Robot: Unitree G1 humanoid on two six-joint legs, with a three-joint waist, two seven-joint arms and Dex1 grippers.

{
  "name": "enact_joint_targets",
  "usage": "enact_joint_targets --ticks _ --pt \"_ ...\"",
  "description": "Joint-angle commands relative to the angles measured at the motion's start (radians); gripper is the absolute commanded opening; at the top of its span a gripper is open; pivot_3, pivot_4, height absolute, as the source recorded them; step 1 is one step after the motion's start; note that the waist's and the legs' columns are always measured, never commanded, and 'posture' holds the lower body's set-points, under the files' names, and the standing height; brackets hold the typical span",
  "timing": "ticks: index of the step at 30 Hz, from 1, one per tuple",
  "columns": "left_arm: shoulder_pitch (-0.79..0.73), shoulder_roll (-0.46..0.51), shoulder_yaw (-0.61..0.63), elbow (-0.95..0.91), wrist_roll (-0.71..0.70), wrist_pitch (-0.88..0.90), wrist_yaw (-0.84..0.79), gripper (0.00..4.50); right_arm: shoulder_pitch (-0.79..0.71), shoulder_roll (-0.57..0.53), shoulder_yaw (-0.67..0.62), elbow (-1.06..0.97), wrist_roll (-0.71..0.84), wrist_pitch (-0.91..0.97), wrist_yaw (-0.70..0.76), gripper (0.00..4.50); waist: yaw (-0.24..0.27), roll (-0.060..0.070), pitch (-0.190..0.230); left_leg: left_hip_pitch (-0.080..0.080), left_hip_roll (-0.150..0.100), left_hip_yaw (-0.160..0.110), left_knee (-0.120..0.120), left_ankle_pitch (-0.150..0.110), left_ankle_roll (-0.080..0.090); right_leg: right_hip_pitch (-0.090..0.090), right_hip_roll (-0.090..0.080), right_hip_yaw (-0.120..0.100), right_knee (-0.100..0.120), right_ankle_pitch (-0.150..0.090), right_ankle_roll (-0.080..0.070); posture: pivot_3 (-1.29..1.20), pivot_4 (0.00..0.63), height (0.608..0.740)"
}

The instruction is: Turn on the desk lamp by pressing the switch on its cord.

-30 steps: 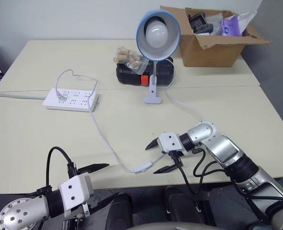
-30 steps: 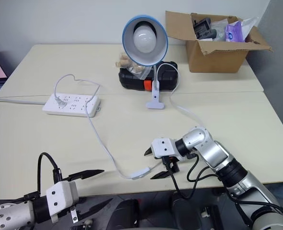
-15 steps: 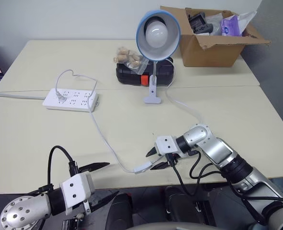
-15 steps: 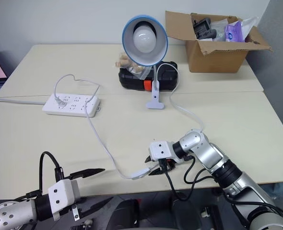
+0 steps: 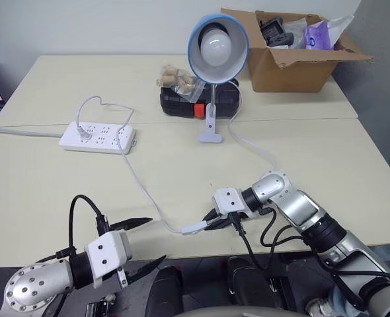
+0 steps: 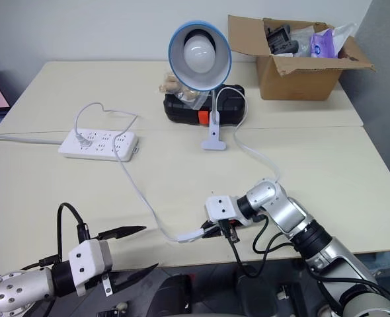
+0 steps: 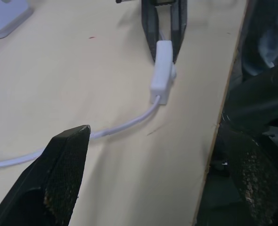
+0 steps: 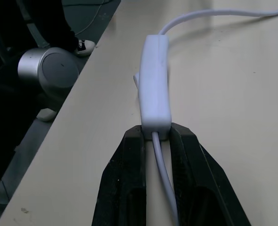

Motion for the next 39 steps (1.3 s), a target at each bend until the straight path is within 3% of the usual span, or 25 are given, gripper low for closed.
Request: enact_joint_targets --ticks 1,12,20,25,28,39 --pt "-0.038 0.001 0.015 -0.003 -0.044 0.027 0.006 4.50 -0.018 -0.025 -0.047 -0.051 0.057 0.076 0.034 0.37 0.000 0.000 0.000 0.000 0.000 0.000 0.000 0.000 0.000 0.000 0.000 0.000 0.000 0.000 0.000 0.00 0.150 0.740" --pt "-0.198 0.014 -0.022 -0.029 -0.133 0.175 0.012 4.50 -0.068 -0.014 -0.135 -0.145 0.214 0.515 -0.033 0.37 0.000 0.000 0.000 0.000 0.000 -0.002 0.000 0.000 0.000 0.000 0.001 -0.001 0.000 0.000 0.000 0.00 0.150 0.740" --pt "-0.341 0.011 -0.048 -0.021 -0.200 0.288 0.032 4.50 -0.129 0.031 -0.188 -0.131 0.287 0.703 -0.133 0.37 0.000 0.000 0.000 -0.001 0.000 -0.004 0.000 0.000 0.000 0.001 0.001 -0.002 0.000 0.003 0.005 0.00 0.150 0.740" --pt "-0.406 0.010 -0.073 0.004 -0.219 0.320 0.024 4.50 -0.163 0.036 -0.197 -0.111 0.281 0.698 -0.189 0.37 0.000 0.000 0.000 -0.001 0.000 -0.004 0.000 0.000 0.000 0.000 0.001 -0.003 0.000 0.003 0.005 0.00 0.150 0.740" --pt "-0.444 0.020 -0.097 0.030 -0.219 0.324 -0.003 4.50 -0.183 0.014 -0.159 -0.113 0.225 0.604 -0.205 0.37 0.000 0.000 0.000 -0.001 -0.001 -0.004 0.000 0.000 0.000 0.000 0.001 -0.003 0.000 0.003 0.005 0.00 0.150 0.740" --pt "-0.647 0.021 -0.214 0.240 -0.136 0.248 -0.076 4.50 -0.199 -0.025 -0.114 -0.160 0.136 0.449 -0.208 0.37 0.001 0.001 0.001 -0.002 -0.001 -0.005 0.000 0.000 0.000 0.000 0.002 -0.003 0.000 0.003 0.005 0.00 0.150 0.740"
